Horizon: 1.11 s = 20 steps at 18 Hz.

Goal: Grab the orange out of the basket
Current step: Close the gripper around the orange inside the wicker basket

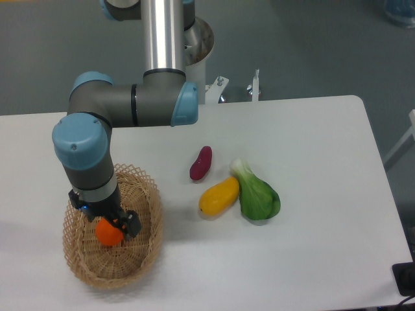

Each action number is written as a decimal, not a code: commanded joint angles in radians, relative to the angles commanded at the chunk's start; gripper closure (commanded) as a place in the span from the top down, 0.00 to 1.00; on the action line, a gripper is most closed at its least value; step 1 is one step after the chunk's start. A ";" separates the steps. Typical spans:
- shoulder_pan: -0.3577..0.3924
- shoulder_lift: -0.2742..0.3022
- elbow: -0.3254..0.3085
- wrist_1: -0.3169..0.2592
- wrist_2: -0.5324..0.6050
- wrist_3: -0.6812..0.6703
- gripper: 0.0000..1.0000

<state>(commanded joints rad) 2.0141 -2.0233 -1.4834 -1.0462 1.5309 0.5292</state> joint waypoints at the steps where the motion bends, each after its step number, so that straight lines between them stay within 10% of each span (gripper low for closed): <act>1: 0.000 0.000 -0.003 0.003 0.002 0.000 1.00; 20: -0.015 -0.044 -0.032 0.066 0.000 -0.061 1.00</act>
<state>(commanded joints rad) 1.9988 -2.0678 -1.5155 -0.9802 1.5309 0.4679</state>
